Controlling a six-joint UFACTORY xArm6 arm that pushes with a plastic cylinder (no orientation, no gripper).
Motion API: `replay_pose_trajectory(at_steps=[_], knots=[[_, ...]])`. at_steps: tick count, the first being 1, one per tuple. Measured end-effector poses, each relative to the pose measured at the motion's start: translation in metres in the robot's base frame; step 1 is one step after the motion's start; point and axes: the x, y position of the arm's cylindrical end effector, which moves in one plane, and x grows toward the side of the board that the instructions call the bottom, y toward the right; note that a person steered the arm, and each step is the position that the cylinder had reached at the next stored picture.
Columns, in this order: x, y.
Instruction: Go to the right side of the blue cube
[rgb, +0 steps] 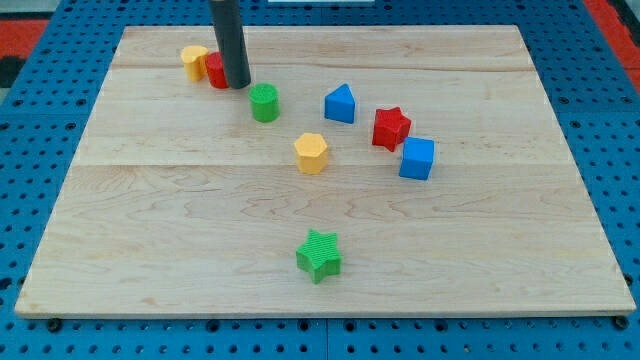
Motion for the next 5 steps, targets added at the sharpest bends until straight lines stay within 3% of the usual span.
replay_pose_trajectory(at_steps=[1,2,3,4,5], knots=[[-0.007,0.053],[-0.018,0.149],[0.008,0.269],[0.071,0.340],[0.129,0.324]])
